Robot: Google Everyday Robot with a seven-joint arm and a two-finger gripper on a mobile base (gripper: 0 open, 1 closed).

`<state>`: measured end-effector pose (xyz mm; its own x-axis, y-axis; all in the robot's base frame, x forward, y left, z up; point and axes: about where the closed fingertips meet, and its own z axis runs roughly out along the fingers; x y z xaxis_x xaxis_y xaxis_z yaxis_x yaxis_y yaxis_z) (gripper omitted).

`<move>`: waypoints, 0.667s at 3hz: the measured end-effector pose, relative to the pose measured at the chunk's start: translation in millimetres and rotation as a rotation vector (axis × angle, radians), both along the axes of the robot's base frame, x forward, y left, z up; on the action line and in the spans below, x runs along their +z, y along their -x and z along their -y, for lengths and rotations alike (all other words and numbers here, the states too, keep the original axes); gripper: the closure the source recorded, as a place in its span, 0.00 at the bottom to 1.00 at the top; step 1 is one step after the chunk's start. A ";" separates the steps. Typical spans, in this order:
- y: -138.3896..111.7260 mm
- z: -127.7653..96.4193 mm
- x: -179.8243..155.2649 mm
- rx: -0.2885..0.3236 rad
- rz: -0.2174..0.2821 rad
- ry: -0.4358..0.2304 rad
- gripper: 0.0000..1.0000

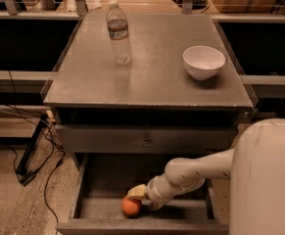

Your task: Place orange into middle drawer

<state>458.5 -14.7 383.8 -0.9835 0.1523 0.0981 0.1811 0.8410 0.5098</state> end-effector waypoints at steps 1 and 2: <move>0.0 0.0 0.0 0.000 0.000 0.000 0.00; 0.0 0.0 0.0 0.000 0.000 0.000 0.00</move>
Offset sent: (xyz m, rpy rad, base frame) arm 0.0000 0.0000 0.0000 0.0000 0.0000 0.0000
